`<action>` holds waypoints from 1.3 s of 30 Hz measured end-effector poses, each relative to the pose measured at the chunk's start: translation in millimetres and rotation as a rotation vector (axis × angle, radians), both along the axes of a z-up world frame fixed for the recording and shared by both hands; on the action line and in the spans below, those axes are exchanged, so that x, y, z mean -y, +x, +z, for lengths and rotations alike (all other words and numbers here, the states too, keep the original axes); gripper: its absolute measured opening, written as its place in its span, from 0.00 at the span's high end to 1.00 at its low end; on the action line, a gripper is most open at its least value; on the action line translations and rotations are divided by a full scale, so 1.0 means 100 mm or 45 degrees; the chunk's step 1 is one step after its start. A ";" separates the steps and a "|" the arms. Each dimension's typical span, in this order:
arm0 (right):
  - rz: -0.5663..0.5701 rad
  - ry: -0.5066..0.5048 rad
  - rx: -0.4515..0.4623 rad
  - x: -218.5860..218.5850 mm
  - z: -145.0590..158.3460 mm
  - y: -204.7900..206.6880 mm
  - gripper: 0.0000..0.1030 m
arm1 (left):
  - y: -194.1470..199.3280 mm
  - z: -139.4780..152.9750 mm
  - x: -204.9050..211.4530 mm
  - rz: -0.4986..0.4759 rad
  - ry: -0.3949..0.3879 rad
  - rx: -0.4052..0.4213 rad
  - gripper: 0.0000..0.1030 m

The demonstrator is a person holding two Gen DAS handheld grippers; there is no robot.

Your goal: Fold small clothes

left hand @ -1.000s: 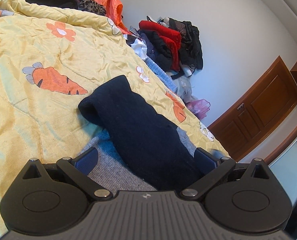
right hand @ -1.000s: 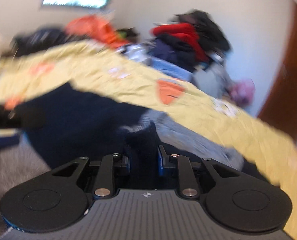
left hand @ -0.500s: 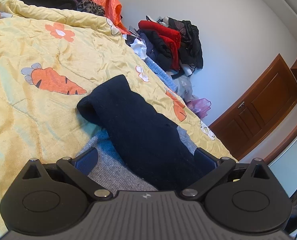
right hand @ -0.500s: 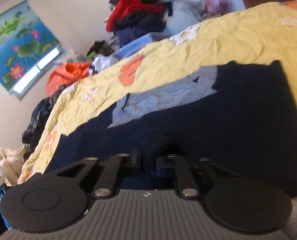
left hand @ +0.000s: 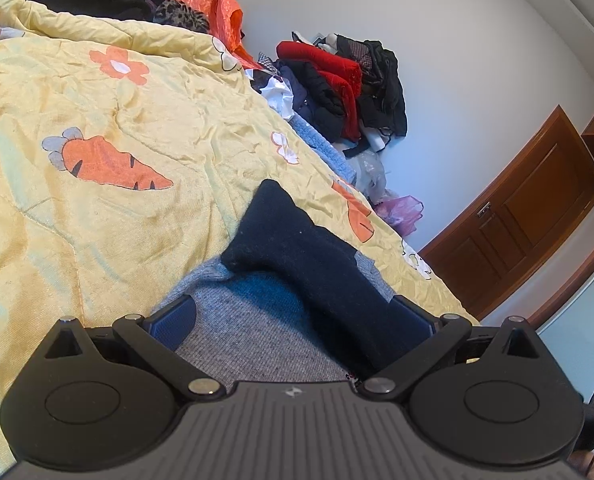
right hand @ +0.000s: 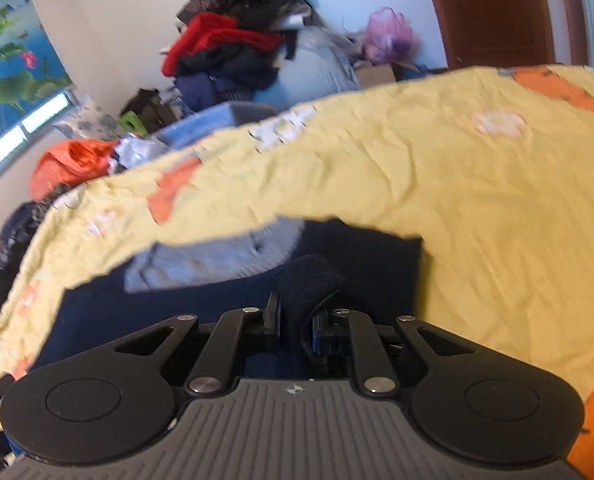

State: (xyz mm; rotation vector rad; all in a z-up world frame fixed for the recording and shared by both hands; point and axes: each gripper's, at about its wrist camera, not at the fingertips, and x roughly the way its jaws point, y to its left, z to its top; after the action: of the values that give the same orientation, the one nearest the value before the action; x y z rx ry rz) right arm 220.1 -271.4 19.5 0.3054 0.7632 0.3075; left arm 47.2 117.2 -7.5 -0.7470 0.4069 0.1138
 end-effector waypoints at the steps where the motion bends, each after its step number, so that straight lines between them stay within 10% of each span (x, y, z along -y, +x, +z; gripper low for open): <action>1: -0.003 -0.006 -0.004 -0.02 -0.03 0.00 0.83 | 0.00 0.00 0.00 0.000 0.003 -0.001 0.00; 4: -0.040 -0.071 0.014 -0.07 -0.04 0.00 0.79 | 0.00 0.01 0.00 0.000 0.012 -0.004 0.00; 6: -0.153 -0.111 0.071 -0.03 0.06 -0.05 0.49 | 0.00 0.01 0.00 0.000 0.016 -0.005 0.00; 9: -0.251 -0.158 0.303 -0.09 0.25 -0.30 0.48 | 0.01 0.01 0.00 0.001 0.022 -0.007 0.00; 14: 0.069 -0.325 0.259 -0.61 0.03 -0.29 0.44 | 0.01 0.01 0.02 -0.002 0.042 -0.014 0.00; 22: 0.016 -0.501 0.286 -0.63 -0.22 -0.21 0.33 | 0.02 0.02 0.06 -0.005 0.093 -0.032 0.00; 27: 0.057 -0.355 0.266 -0.54 -0.08 -0.68 0.23 | 0.05 0.09 0.25 -0.092 0.224 -0.032 0.00; 32: 0.183 -0.476 0.208 -0.63 -0.30 -0.92 0.03 | 0.18 0.12 0.51 -0.296 0.398 -0.108 0.00; 39: 0.096 -0.543 0.209 -0.67 -0.21 -1.12 0.12 | 0.45 0.08 0.93 -0.471 0.748 -0.313 0.00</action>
State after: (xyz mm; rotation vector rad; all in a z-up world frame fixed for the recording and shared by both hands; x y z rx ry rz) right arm 108.2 -204.0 -1.9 -0.1497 0.6601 0.2299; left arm 92.0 24.2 0.5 -0.0704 0.6999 -0.0260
